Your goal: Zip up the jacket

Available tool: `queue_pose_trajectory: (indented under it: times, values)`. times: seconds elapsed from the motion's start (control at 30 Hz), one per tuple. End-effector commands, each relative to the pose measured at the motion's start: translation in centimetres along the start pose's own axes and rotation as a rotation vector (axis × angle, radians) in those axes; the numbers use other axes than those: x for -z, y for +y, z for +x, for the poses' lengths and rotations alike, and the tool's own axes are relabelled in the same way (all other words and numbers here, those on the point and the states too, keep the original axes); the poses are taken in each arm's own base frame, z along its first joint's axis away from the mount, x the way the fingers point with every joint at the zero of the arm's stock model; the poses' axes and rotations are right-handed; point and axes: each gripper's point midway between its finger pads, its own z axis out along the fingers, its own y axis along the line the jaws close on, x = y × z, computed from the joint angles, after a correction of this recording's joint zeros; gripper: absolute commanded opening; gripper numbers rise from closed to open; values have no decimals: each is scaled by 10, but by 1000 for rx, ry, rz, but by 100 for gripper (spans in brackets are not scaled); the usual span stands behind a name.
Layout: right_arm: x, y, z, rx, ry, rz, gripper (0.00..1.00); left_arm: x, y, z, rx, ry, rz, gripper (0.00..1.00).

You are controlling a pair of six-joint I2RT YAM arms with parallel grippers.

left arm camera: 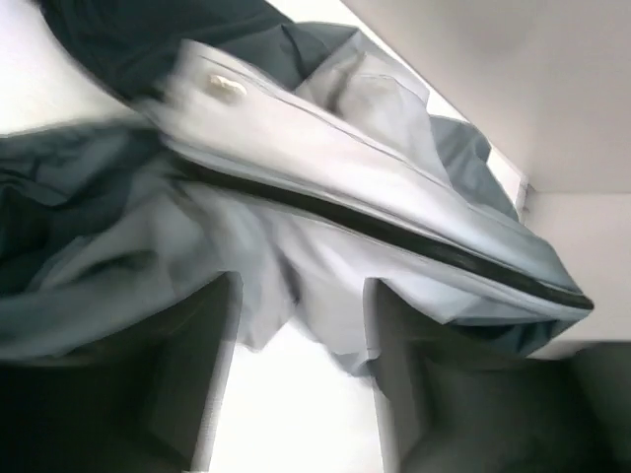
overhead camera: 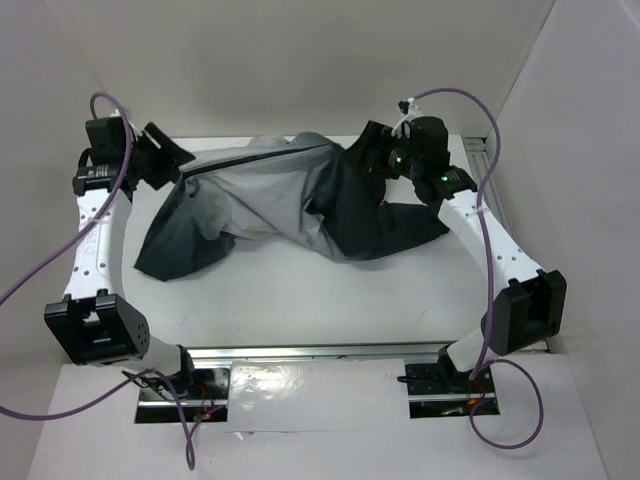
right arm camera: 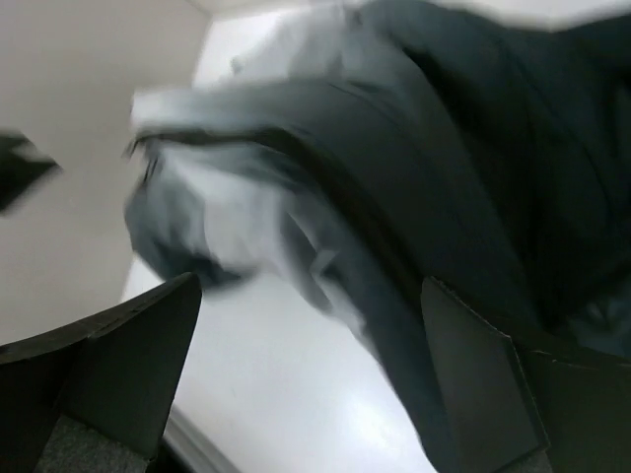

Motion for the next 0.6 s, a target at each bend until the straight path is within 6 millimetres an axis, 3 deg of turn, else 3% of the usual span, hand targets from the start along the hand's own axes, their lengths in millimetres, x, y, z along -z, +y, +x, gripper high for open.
queue_pose_trajectory:
  times: [0.0,0.07,0.13,0.17,0.23,0.27,0.3,0.37,0.4,0.57]
  values:
    - [20,-8,55,46,182,6,100,19,-16,-15,-107,-63,-25,81]
    - [36,-31,100,50,315,101,100,26,-23,-5,-152,-49,-9,100]
    - [55,-57,113,63,322,229,100,36,-34,14,-225,-41,17,100]
    - [66,-87,107,76,268,404,100,39,-35,20,-245,-41,18,100]
    - [88,-112,93,50,151,587,100,42,-32,45,-280,-2,25,100]
    - [101,-135,86,56,84,715,100,54,-43,47,-322,-31,82,100]
    - [108,-144,81,46,51,761,100,59,-45,53,-339,-30,105,100]
    - [114,-151,73,47,9,797,100,63,-41,70,-361,-7,138,100]
    - [115,-154,68,45,-13,808,100,75,-44,69,-378,-37,158,100]
    - [109,-155,51,56,-57,780,99,87,-38,77,-406,-54,167,100]
